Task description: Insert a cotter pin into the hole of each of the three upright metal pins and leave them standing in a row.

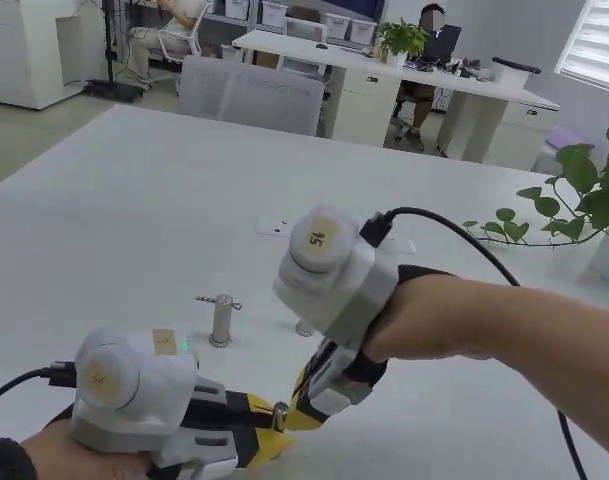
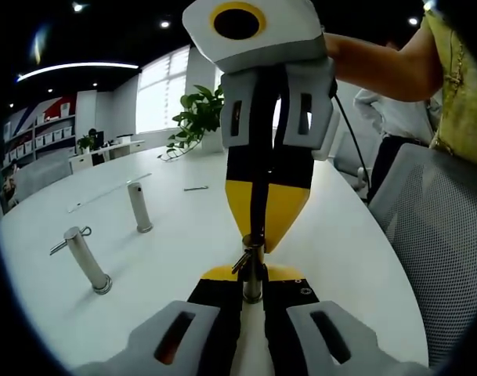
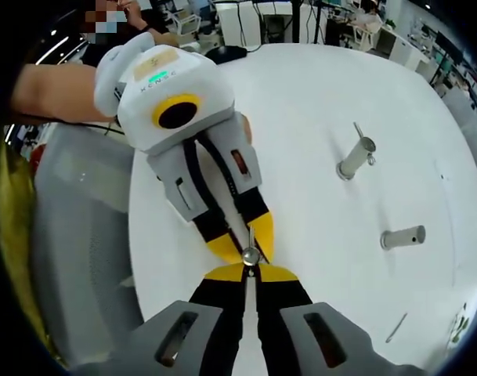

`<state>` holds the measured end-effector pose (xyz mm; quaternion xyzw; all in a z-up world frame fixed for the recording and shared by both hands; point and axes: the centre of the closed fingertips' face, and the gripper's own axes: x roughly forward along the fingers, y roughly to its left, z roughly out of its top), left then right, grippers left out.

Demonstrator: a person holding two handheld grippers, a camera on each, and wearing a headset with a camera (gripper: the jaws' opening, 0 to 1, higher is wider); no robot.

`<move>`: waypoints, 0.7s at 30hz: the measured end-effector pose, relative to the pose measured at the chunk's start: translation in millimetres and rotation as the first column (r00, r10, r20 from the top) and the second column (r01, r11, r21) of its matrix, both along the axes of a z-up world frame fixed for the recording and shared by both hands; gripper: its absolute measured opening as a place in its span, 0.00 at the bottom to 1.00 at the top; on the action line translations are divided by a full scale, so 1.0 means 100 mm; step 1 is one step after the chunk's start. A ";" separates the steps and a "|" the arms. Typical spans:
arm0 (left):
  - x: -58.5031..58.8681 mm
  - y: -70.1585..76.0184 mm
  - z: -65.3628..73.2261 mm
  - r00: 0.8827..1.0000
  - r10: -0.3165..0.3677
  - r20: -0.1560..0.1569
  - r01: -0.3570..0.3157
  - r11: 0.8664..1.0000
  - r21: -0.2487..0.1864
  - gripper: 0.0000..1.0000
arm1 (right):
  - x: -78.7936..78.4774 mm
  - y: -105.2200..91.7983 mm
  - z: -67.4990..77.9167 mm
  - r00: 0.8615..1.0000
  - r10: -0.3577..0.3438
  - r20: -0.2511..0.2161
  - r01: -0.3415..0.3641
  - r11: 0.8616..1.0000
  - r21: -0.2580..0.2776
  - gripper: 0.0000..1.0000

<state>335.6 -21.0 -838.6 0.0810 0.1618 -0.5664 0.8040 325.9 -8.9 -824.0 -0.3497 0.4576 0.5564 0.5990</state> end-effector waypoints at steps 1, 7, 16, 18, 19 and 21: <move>0.00 0.00 0.00 1.000 0.000 -0.001 0.000 1.000 -0.001 0.07 | 0.00 0.00 0.00 1.000 0.000 0.001 0.000 1.000 0.001 0.05; 0.01 -0.01 0.00 1.000 0.002 -0.001 -0.002 1.000 -0.003 0.07 | 0.00 -0.01 0.00 1.000 0.005 0.003 -0.005 1.000 0.006 0.06; 0.00 0.00 0.00 1.000 0.000 -0.002 0.000 1.000 -0.004 0.07 | -0.01 0.01 0.03 1.000 0.020 0.005 -0.020 1.000 0.019 0.12; 0.00 0.00 0.00 1.000 0.000 -0.002 0.000 1.000 -0.004 0.07 | -0.02 -0.01 0.02 1.000 0.025 0.008 -0.025 1.000 0.016 0.14; 0.00 0.00 0.00 1.000 0.000 -0.002 0.000 1.000 -0.004 0.07 | -0.03 -0.02 0.02 1.000 0.026 0.003 -0.026 1.000 0.012 0.15; 0.00 0.00 0.00 1.000 0.000 -0.001 0.000 1.000 -0.004 0.07 | -0.02 -0.07 0.00 1.000 0.028 0.012 -0.028 1.000 -0.006 0.15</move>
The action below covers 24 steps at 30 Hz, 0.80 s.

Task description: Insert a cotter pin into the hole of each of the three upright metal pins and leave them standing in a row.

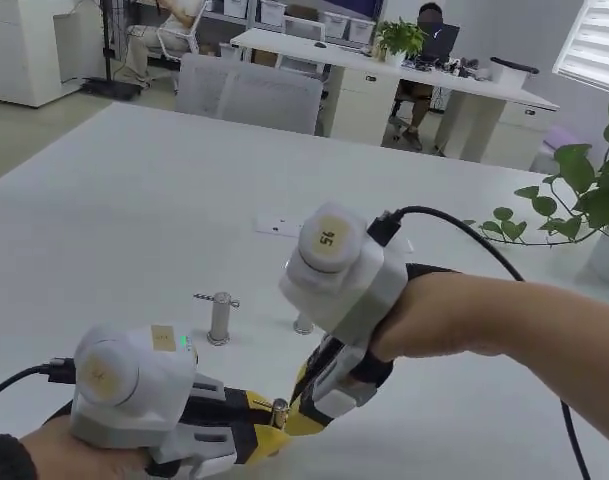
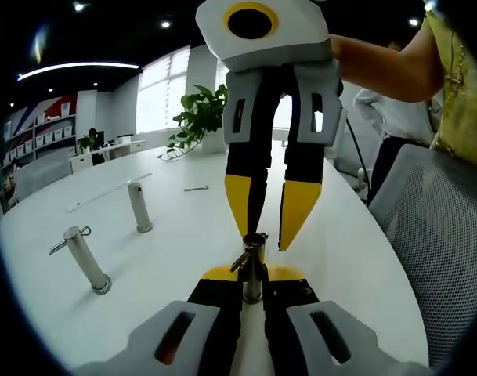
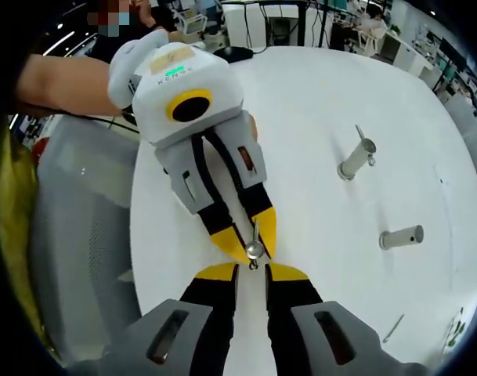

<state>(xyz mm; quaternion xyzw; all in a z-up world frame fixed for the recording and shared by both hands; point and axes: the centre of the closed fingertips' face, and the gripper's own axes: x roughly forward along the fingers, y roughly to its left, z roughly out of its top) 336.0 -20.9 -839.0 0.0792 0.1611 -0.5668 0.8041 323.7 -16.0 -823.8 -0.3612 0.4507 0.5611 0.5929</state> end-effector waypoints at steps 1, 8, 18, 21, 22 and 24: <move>0.00 0.00 0.00 1.000 0.000 0.000 0.000 1.000 0.000 0.07 | -0.01 -0.03 -0.01 1.000 -0.002 -0.004 0.002 1.000 -0.009 0.15; 0.00 0.00 0.00 1.000 0.000 0.001 0.000 1.000 0.000 0.07 | -0.01 -0.05 -0.04 1.000 -0.006 -0.008 0.006 1.000 -0.018 0.06; 0.00 0.01 0.00 1.000 0.002 0.000 -0.002 1.000 0.000 0.07 | 0.00 0.00 -0.03 1.000 -0.012 -0.005 0.012 1.000 -0.005 0.03; 0.00 0.00 0.00 1.000 0.001 0.001 -0.001 1.000 0.001 0.07 | 0.00 -0.01 -0.03 1.000 -0.012 -0.004 0.012 1.000 -0.004 0.03; 0.00 0.00 0.00 1.000 0.002 0.001 -0.002 1.000 0.001 0.07 | 0.00 -0.01 -0.03 1.000 -0.011 -0.004 0.011 1.000 -0.004 0.03; 0.00 0.00 0.00 1.000 0.002 0.001 -0.002 1.000 0.001 0.07 | 0.01 -0.02 -0.04 1.000 -0.009 0.003 0.009 1.000 -0.006 0.03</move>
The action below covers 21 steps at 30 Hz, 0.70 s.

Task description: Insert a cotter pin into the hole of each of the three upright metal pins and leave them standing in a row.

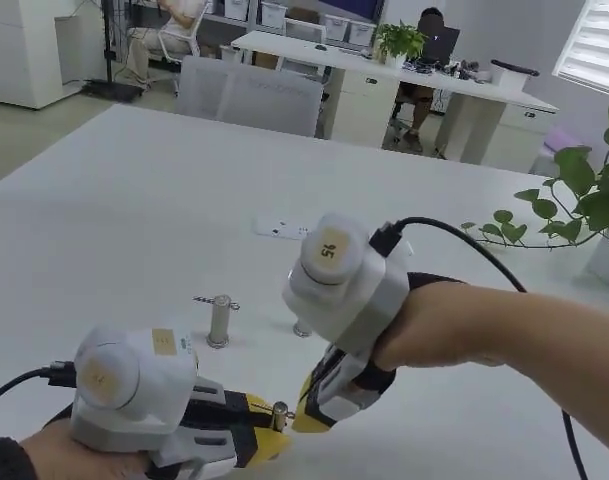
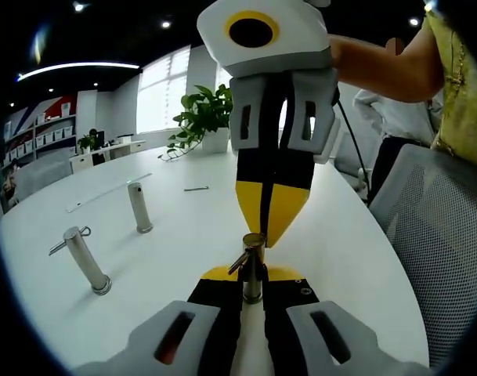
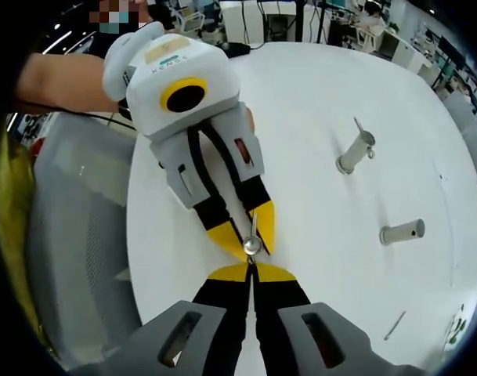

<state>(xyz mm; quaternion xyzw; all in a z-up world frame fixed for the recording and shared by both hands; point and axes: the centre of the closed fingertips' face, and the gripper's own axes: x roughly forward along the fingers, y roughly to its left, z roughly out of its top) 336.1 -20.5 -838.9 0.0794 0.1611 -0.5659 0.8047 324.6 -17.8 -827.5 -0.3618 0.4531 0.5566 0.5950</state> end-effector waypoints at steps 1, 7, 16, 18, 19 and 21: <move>0.00 0.00 0.00 1.000 0.000 0.000 0.000 1.000 0.000 0.07 | 0.00 -0.02 0.00 1.000 -0.003 -0.007 0.003 1.000 -0.001 0.04; 0.00 0.00 0.00 1.000 0.001 0.000 -0.001 1.000 -0.001 0.07 | 0.03 -0.08 0.10 1.000 -0.011 0.006 0.011 0.999 0.035 0.10; 0.00 -0.01 0.01 1.000 0.002 0.000 -0.002 1.000 -0.002 0.07 | 0.03 0.03 0.18 0.999 0.010 0.038 -0.014 0.995 0.095 0.17; 0.00 -0.01 0.01 1.000 0.003 0.000 -0.003 1.000 -0.002 0.07 | 0.03 0.04 0.17 0.999 0.009 0.038 -0.013 0.995 0.102 0.18; 0.00 -0.01 0.00 1.000 0.004 0.000 -0.004 1.000 -0.003 0.07 | 0.03 0.04 0.16 0.999 0.009 0.040 -0.013 0.995 0.104 0.18; 0.00 -0.01 0.01 1.000 0.005 -0.001 -0.005 1.000 -0.004 0.07 | 0.03 0.05 0.16 0.999 0.008 0.038 -0.012 0.994 0.106 0.18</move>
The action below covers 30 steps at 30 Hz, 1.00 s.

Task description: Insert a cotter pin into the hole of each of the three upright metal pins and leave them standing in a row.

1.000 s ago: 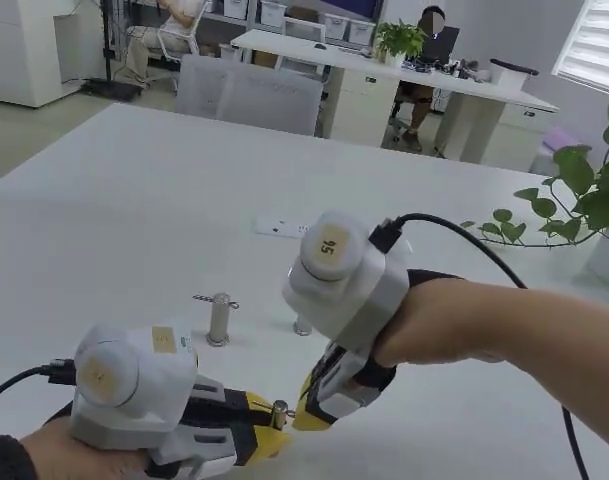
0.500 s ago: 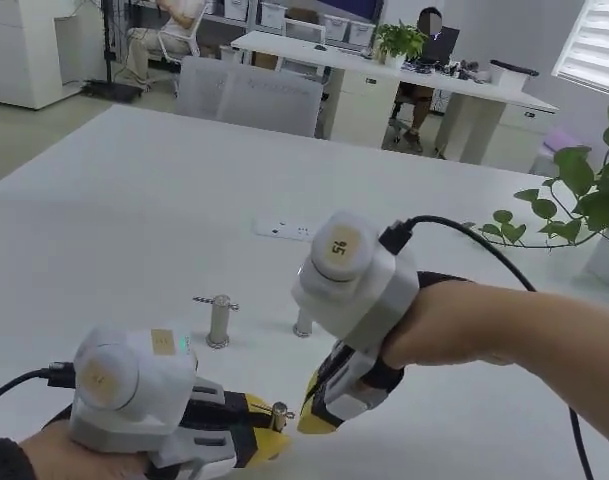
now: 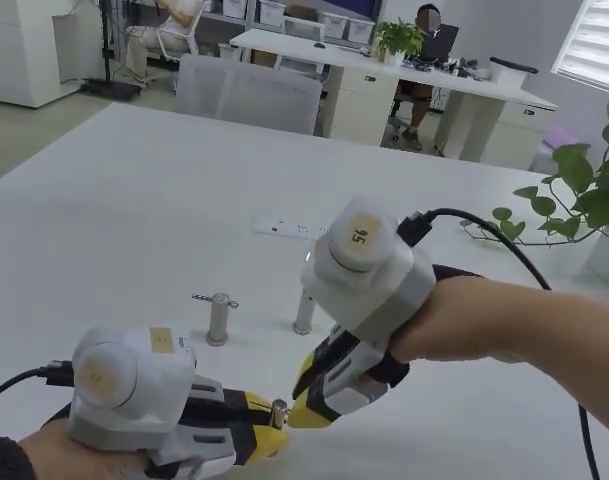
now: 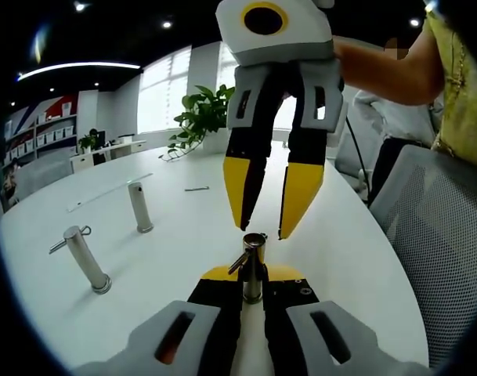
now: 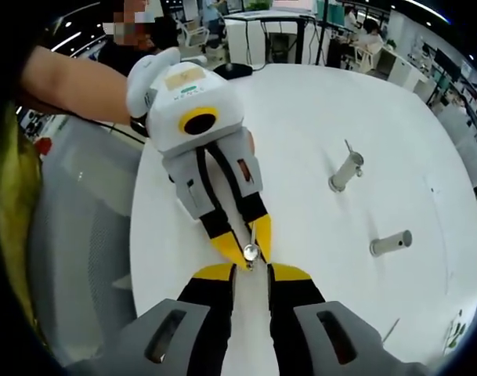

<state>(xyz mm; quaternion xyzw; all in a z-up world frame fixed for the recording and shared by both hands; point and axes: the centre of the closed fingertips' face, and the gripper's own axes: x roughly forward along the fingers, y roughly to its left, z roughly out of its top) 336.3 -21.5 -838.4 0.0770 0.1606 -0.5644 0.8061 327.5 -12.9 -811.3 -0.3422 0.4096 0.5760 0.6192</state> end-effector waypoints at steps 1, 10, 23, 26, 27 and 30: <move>0.00 0.00 0.00 1.000 0.000 -0.001 0.000 1.000 -0.001 0.07 | 0.00 0.00 0.00 1.000 -0.001 0.001 0.001 1.000 0.001 0.18; 0.02 0.00 0.00 1.000 0.012 -0.013 -0.012 1.000 -0.010 0.06 | 0.06 -0.11 0.11 0.999 -0.044 0.008 0.044 0.998 0.042 0.18; 0.03 -0.01 0.00 1.000 0.015 0.000 -0.015 1.000 -0.011 0.07 | 0.06 0.08 0.03 0.999 -0.024 0.029 0.021 0.996 0.083 0.18; 0.02 -0.01 0.00 1.000 0.017 0.003 -0.017 1.000 -0.013 0.07 | 0.07 0.10 0.01 0.999 -0.036 0.027 0.033 0.994 0.100 0.18; 0.03 -0.01 0.00 1.000 0.019 0.003 -0.019 1.000 -0.014 0.07 | 0.07 0.10 -0.01 0.999 -0.040 0.023 0.038 0.994 0.100 0.17; 0.03 -0.01 0.00 1.000 0.020 0.003 -0.020 1.000 -0.014 0.07 | 0.04 0.11 -0.06 0.999 -0.037 0.017 0.035 0.995 0.097 0.17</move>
